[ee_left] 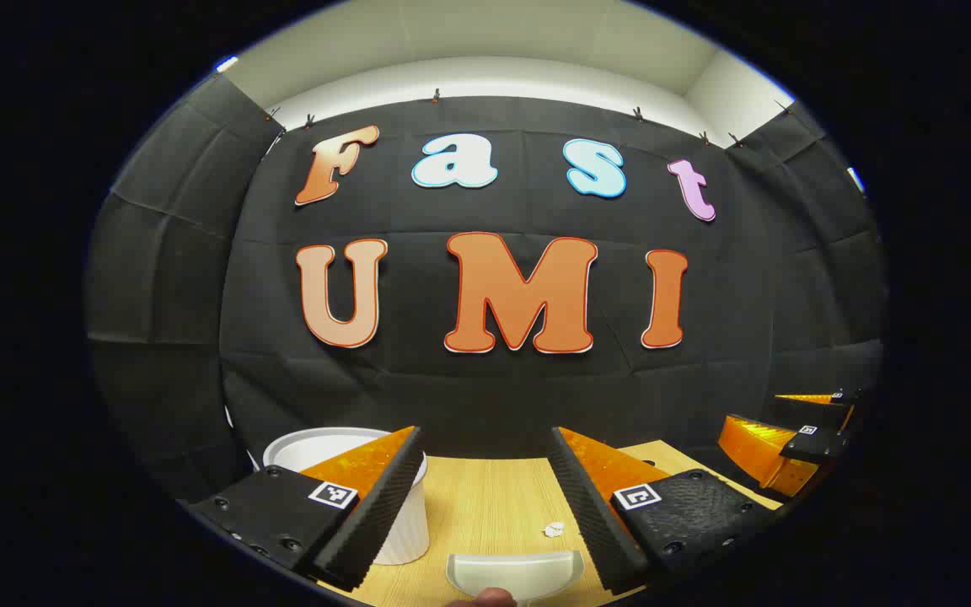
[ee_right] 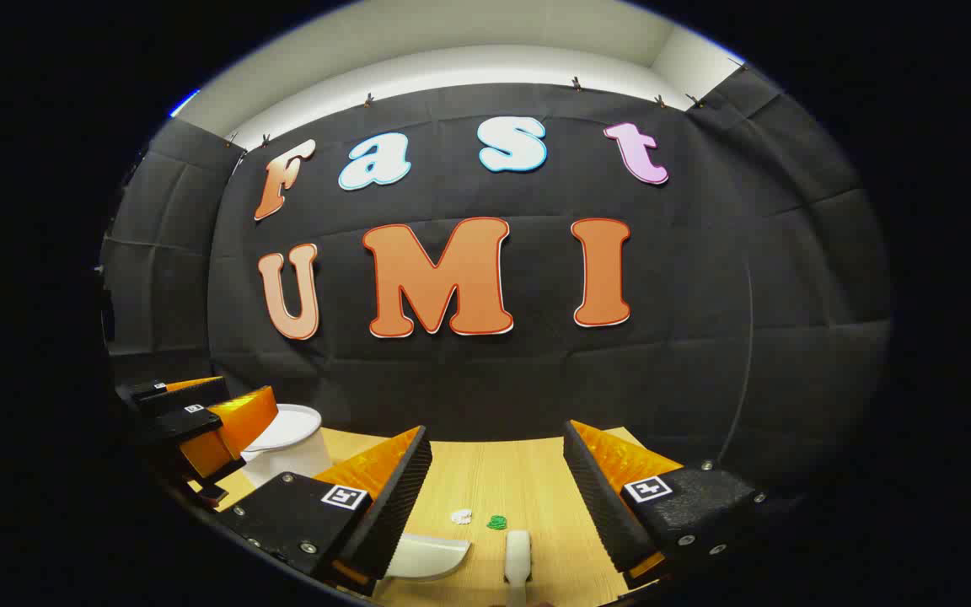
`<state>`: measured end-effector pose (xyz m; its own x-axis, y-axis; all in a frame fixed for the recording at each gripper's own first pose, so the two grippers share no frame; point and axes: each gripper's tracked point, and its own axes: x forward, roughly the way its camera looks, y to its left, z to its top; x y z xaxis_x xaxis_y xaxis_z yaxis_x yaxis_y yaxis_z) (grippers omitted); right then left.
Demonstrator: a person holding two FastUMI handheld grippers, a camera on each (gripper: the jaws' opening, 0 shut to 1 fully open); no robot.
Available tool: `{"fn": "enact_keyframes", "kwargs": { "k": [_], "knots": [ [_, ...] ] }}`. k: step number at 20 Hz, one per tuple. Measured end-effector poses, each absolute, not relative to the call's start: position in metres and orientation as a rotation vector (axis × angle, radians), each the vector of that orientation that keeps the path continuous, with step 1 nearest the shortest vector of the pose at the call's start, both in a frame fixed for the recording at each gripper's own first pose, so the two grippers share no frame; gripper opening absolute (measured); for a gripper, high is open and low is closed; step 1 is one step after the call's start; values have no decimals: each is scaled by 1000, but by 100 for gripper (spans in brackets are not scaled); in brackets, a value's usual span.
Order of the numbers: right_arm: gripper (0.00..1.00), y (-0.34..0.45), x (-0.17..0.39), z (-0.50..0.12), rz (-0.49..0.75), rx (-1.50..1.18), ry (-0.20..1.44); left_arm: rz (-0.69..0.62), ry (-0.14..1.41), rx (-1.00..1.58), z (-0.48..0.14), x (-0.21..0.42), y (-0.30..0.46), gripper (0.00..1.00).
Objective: Pick up the small broom and dustpan from the desktop, sweep the trash into the dustpan with the broom, and then empty the trash into the garbage bin.
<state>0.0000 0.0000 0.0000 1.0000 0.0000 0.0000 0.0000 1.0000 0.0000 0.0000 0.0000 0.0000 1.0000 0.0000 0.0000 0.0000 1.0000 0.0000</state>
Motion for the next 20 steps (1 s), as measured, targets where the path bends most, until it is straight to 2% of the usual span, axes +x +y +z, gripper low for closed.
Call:
{"fn": "enact_keyframes", "kwargs": {
  "k": [20],
  "knots": [
    [95, 1, 2, 3, 8, -25, -12, 9, -15, 7, -2, -3, -6, 94]
  ]
}}
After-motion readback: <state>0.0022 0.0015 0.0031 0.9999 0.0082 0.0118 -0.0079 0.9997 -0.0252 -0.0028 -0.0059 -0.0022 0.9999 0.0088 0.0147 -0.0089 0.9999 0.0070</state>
